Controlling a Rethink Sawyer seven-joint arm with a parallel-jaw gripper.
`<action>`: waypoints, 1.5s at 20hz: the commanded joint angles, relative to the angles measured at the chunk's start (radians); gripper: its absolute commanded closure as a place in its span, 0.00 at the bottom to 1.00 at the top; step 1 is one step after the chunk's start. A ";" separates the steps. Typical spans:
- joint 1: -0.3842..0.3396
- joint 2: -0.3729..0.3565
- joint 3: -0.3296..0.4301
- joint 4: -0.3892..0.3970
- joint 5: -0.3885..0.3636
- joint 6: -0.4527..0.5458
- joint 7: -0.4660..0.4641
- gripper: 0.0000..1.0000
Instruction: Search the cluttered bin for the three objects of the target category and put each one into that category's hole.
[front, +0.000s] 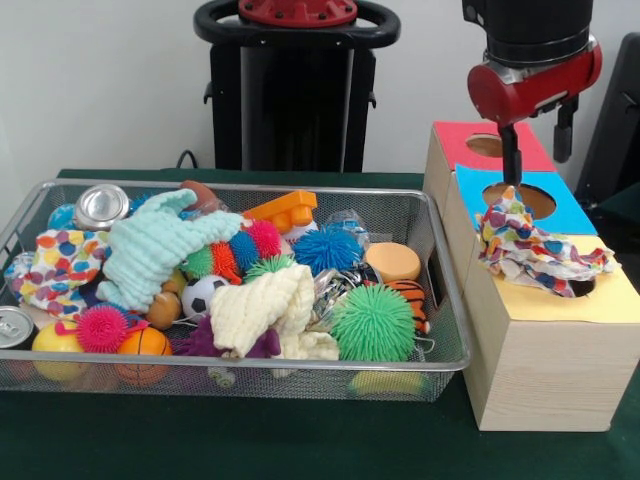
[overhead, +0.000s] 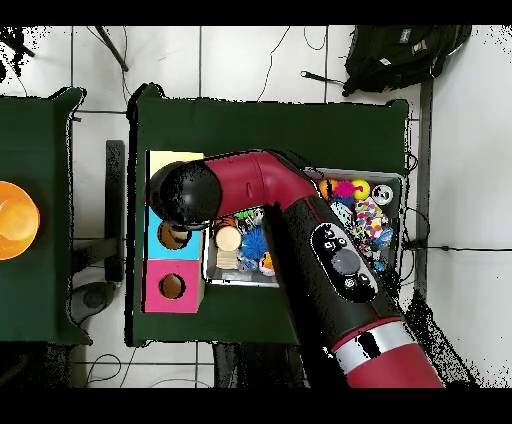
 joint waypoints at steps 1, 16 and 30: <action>-0.017 0.044 -0.066 -0.044 -0.030 0.073 0.020 0.00; 0.003 0.093 -0.098 -0.048 -0.068 -0.036 0.031 0.00; 0.020 0.121 -0.102 -0.034 -0.088 -0.074 0.049 0.00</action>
